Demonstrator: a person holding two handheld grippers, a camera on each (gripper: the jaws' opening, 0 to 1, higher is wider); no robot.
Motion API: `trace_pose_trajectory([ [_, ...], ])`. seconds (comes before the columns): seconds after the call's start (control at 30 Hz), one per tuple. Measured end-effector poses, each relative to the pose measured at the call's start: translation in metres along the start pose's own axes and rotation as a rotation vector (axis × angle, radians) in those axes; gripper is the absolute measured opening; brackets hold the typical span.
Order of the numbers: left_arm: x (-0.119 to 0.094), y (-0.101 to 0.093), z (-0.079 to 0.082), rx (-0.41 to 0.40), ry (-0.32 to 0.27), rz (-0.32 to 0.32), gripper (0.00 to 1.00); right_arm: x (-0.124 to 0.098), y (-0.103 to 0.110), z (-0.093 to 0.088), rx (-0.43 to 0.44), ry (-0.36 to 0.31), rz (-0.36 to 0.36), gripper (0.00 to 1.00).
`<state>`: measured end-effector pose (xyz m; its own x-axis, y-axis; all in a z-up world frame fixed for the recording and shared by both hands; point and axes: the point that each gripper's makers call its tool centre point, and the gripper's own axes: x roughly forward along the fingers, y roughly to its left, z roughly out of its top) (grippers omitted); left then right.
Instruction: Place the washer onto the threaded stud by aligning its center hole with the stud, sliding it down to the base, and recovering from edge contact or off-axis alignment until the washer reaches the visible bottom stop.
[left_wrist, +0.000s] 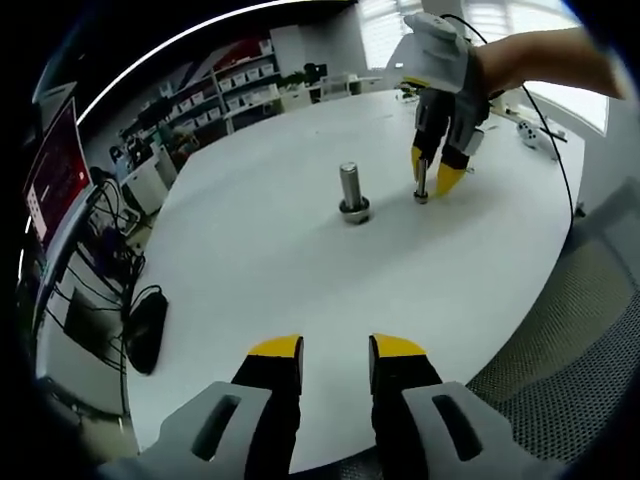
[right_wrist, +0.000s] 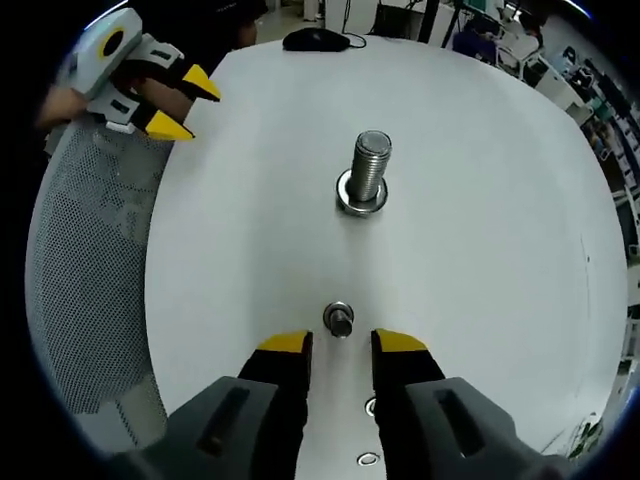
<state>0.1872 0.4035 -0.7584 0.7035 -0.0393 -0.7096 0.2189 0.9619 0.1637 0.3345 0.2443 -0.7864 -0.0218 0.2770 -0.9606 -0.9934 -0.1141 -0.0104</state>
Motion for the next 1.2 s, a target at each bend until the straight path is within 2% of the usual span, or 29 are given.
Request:
trace_pose_trajectory([
  [0.33, 0.0, 0.0, 0.0, -0.002, -0.001, 0.003, 0.24, -0.008, -0.011, -0.031, 0.069, -0.003, -0.013, 0.25],
  [0.57, 0.0, 0.001, 0.0, -0.002, 0.001, 0.004, 0.24, -0.009, -0.016, -0.048, 0.085, 0.026, -0.005, 0.25],
  [0.97, 0.0, 0.001, -0.001, -0.003, 0.005, 0.005, 0.24, -0.003, -0.023, -0.059, 0.07, 0.057, 0.0, 0.2],
  [1.2, 0.0, 0.001, -0.002, -0.001, 0.01, 0.005, 0.24, -0.003, -0.027, -0.058, 0.046, 0.072, -0.01, 0.17],
])
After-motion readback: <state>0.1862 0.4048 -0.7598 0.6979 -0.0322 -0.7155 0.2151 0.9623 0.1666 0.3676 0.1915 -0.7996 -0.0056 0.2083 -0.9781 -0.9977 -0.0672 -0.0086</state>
